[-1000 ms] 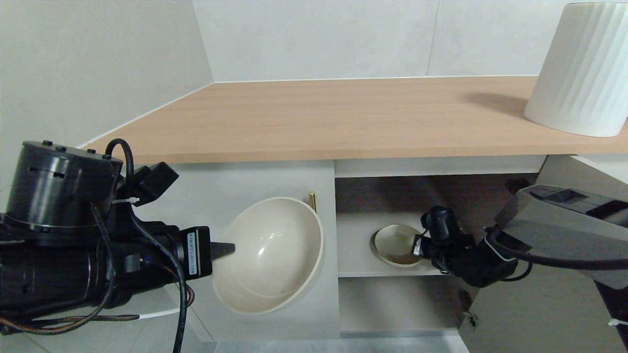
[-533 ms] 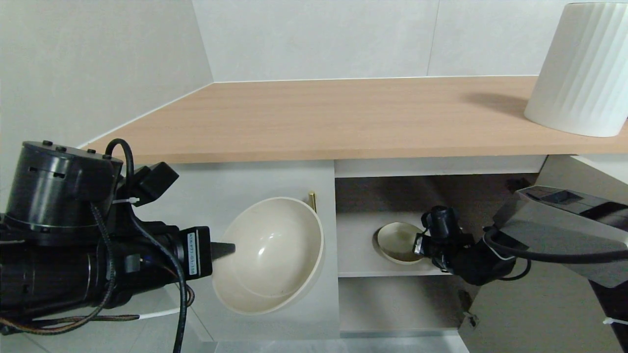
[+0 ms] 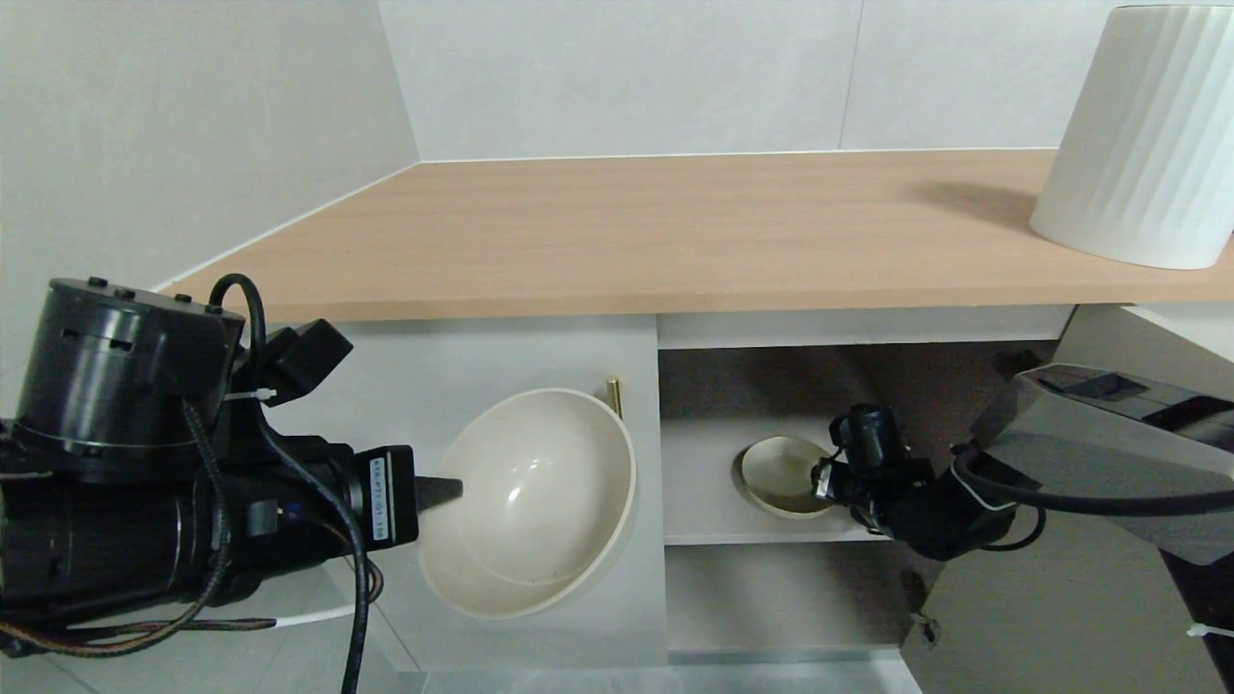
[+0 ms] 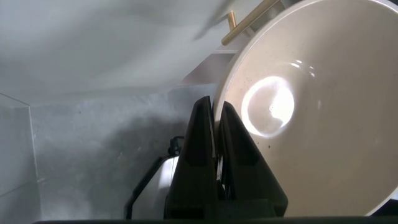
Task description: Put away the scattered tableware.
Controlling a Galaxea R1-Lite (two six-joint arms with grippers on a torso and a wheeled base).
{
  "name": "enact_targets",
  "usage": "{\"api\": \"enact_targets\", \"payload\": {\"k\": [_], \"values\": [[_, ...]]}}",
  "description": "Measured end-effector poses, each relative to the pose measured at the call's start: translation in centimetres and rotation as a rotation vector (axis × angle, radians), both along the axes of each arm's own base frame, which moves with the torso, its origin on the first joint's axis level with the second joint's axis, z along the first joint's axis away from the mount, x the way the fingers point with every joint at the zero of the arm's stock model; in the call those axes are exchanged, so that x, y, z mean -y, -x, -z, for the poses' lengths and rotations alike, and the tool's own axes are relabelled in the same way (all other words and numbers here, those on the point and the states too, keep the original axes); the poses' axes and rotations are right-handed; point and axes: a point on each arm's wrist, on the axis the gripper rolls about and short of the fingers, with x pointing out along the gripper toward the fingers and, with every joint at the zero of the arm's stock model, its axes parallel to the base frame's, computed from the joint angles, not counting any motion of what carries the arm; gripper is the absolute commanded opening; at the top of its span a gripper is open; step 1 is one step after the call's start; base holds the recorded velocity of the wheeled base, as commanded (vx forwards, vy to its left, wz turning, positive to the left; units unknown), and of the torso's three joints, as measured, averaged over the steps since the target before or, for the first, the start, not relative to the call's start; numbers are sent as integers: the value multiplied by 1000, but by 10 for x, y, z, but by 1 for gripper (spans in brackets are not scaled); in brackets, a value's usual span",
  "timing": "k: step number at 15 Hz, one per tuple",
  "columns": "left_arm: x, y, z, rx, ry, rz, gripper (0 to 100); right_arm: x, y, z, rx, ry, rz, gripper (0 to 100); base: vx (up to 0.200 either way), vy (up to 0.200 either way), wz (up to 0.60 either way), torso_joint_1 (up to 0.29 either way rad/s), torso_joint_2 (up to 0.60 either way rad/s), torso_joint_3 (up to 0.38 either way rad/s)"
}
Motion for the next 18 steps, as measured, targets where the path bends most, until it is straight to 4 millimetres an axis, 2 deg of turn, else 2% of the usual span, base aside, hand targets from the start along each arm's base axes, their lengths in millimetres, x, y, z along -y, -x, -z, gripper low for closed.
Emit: {"api": "enact_targets", "payload": {"k": [3,5,11,15,18], "values": [[1,-1,1,10,-32,26,0,1,6,-12,12,2,3,100,0,0,0,0,0,0],[8,-3,5,8,-65,65,0,-3,23,-28,11,4,-46,100,0,0,0,0,0,0],[29,-15,28,-28,-199,190,0,-24,91,-88,-47,81,-303,100,0,0,0,0,0,0],[44,-23,43,-62,-266,193,0,-38,153,-146,-117,25,-549,100,0,0,0,0,0,0],[58,-25,58,-83,-343,174,0,-52,192,-176,-85,-19,-697,100,0,0,0,0,0,0]]}}
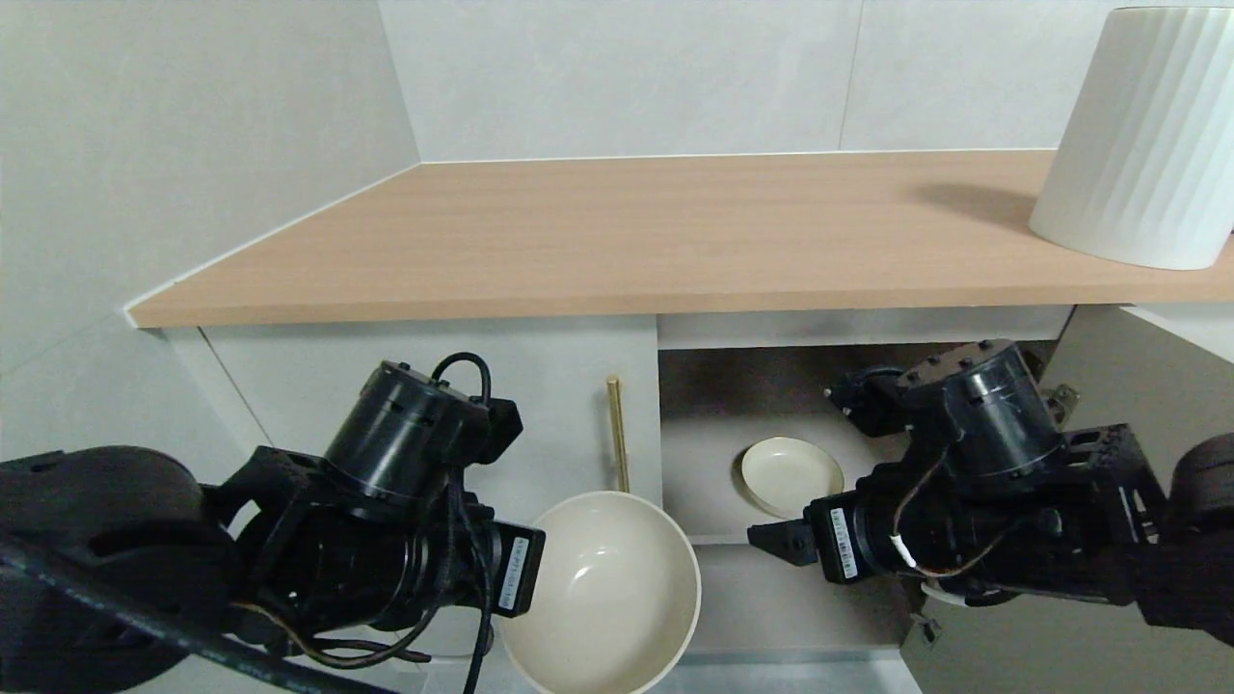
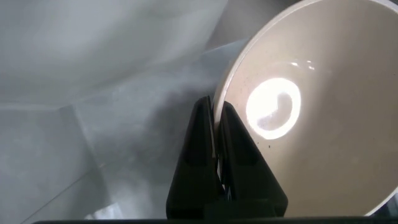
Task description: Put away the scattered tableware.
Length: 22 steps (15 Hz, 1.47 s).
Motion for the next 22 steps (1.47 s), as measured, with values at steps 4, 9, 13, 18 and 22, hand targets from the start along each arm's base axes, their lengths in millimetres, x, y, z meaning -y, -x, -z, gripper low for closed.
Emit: {"api": "enact_targets", "payload": {"k": [4,9,13,18,22], "values": [[13,1,13,-32,-32,4,0,-10,24,-9,15,-29,-81,100,0,0,0,0,0,0],[25,7,14,-27,-27,47,0,-25,28,6,-10,18,-106,100,0,0,0,0,0,0],[30,11,15,-29,-29,72,0,-32,22,19,-22,62,-83,100,0,0,0,0,0,0],[33,13,16,-30,-33,84,0,-37,18,28,-34,91,-70,100,0,0,0,0,0,0],[35,13,18,-35,-37,88,0,-38,17,30,-40,94,-74,100,0,0,0,0,0,0]]}}
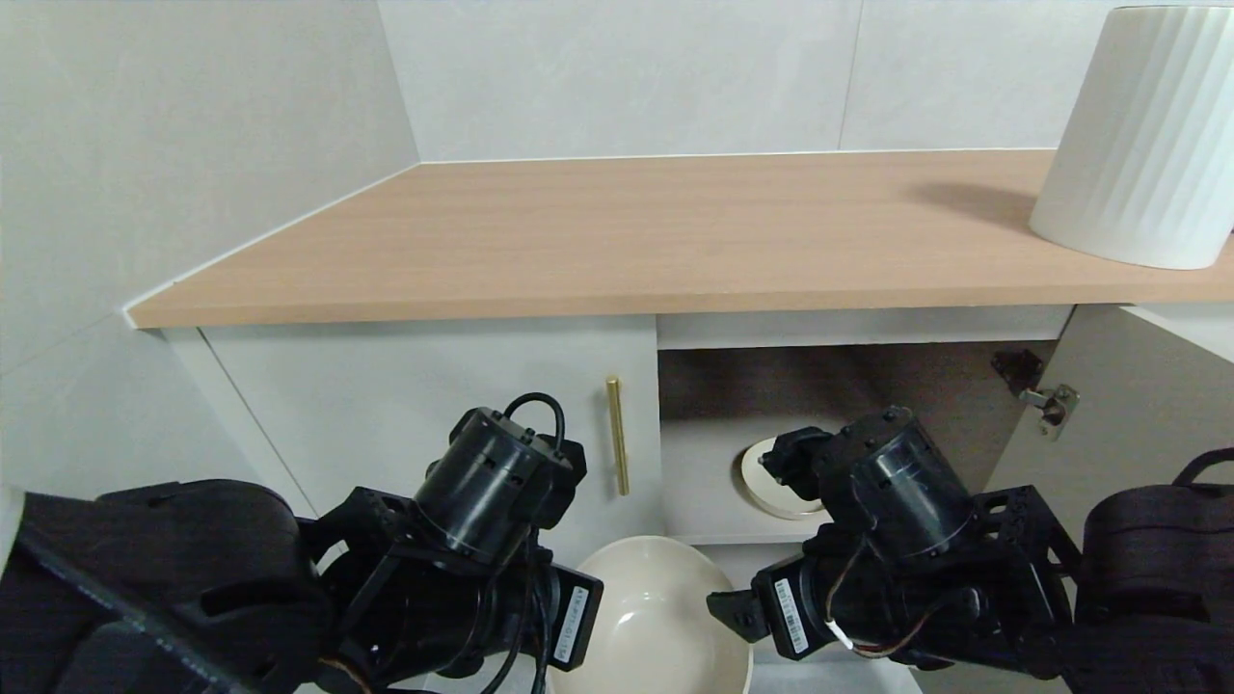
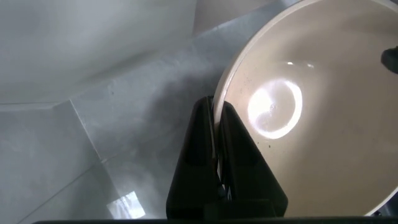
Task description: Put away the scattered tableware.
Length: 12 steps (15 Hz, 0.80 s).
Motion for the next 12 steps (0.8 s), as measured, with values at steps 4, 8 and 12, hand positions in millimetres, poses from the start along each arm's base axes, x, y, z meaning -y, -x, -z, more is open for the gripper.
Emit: {"api": "enact_targets", "payload": {"k": [4,8,12], "values": [[1,0,0,1,2,3,0,-2,2,1,-3,-1,-14,0,0,0,0,0,0,0],[3,-1,-1,22,23,6,0,-5,3,4,-11,5,-22,0,0,0,0,0,0,0],[3,-1,0,22,23,6,0,-6,3,6,-14,13,-21,0,0,0,0,0,0,0]]}}
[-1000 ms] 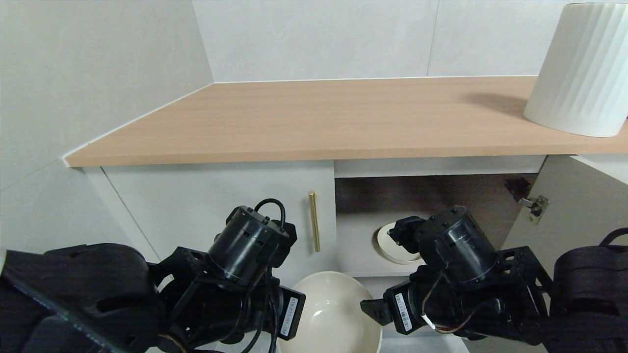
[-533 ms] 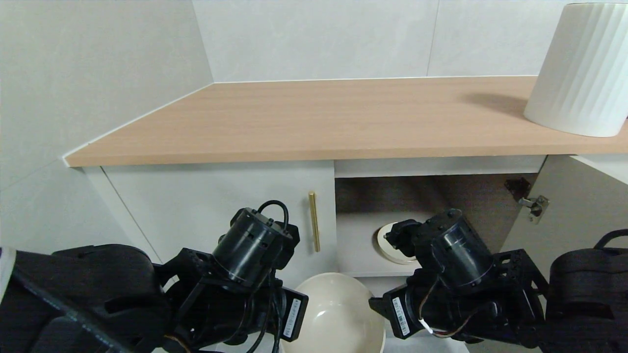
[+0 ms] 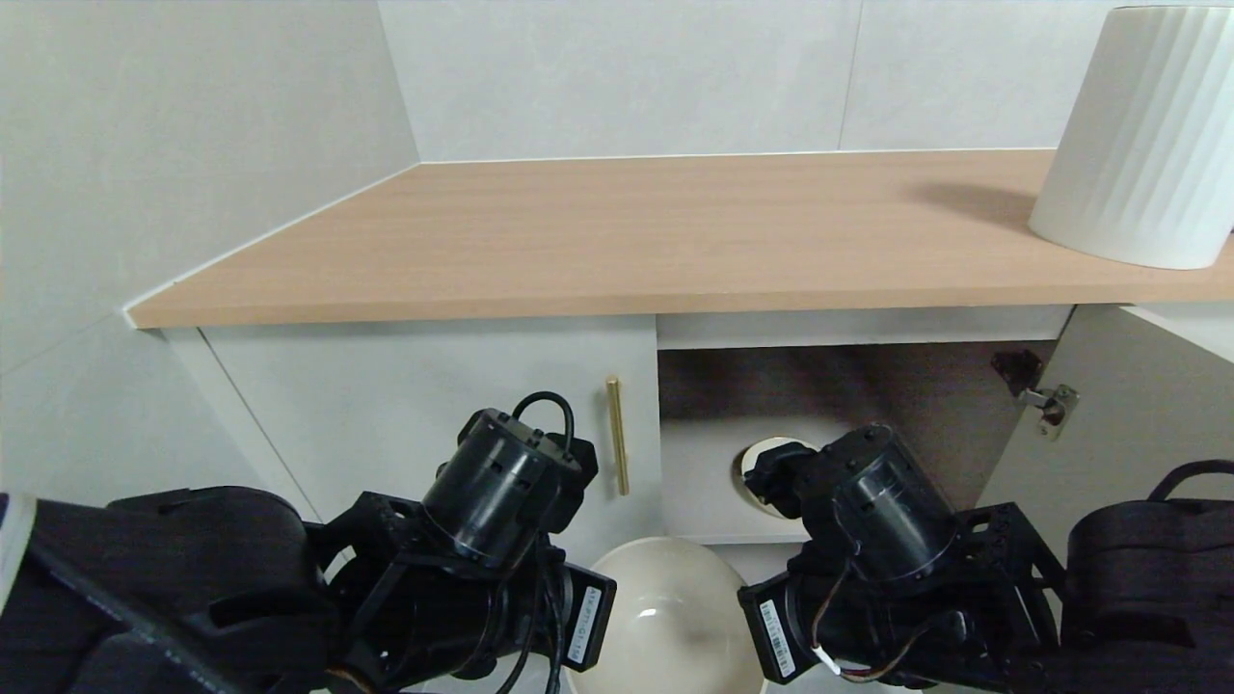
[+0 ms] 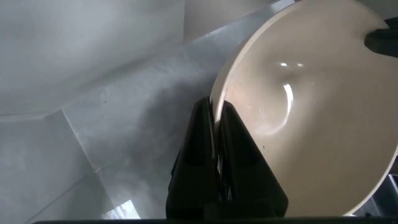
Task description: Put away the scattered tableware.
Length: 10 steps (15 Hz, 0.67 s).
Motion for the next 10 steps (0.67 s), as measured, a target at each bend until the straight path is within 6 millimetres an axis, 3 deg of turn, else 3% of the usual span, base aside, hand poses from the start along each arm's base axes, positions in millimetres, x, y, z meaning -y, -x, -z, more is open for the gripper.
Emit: {"api": "enact_targets", "payload": {"k": [6,7,10], "values": [[0,0,-1,-8,18,-23,0,0,0,1,-2,4,1,0,0,0,0,0,0,0],[0,0,-1,-8,20,-24,100,0,0,1,-2,4,1,0,0,0,0,0,0,0],[1,-1,-1,-6,20,-28,100,0,0,2,-6,16,6,0,0,0,0,0,0,0]]}}
